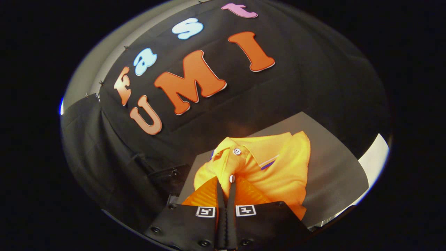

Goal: Put the clothes into the washing machine and then close the washing machine lid.

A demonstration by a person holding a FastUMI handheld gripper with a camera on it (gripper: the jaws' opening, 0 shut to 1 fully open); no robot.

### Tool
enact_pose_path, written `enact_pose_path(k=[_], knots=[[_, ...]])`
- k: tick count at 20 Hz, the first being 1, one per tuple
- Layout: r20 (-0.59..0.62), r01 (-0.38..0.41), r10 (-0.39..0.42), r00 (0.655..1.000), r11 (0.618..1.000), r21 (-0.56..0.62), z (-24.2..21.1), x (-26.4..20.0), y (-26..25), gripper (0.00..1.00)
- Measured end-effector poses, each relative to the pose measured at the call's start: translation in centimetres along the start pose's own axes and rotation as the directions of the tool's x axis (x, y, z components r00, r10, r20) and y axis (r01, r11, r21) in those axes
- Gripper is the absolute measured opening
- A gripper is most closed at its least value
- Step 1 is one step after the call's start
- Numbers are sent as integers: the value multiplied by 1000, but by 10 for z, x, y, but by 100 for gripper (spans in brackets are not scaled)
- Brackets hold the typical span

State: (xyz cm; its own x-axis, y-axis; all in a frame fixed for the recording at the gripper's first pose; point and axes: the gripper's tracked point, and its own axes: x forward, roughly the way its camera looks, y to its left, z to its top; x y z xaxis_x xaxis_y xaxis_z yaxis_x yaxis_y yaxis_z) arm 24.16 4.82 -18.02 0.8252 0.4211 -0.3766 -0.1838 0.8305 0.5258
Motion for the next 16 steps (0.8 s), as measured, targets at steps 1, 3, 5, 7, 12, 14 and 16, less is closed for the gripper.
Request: enact_pose_path(k=[1, 3, 5, 7, 12, 14, 16], knots=[[26, -34, 34, 999, 999, -1, 7, -2, 3, 8], [58, -93, 93, 994, 996, -6, 12, -6, 4, 8], [86, -140, 140, 986, 990, -11, 17, -7, 9, 8], [106, -185, 187, 977, 982, -24, 24, -13, 13, 7], [131, -263, 276, 952, 959, -102, 26, -15, 21, 8], [122, -285, 298, 947, 952, -113, 24, -17, 26, 8], [127, -301, 317, 940, 945, -130, 24, -17, 31, 8]])
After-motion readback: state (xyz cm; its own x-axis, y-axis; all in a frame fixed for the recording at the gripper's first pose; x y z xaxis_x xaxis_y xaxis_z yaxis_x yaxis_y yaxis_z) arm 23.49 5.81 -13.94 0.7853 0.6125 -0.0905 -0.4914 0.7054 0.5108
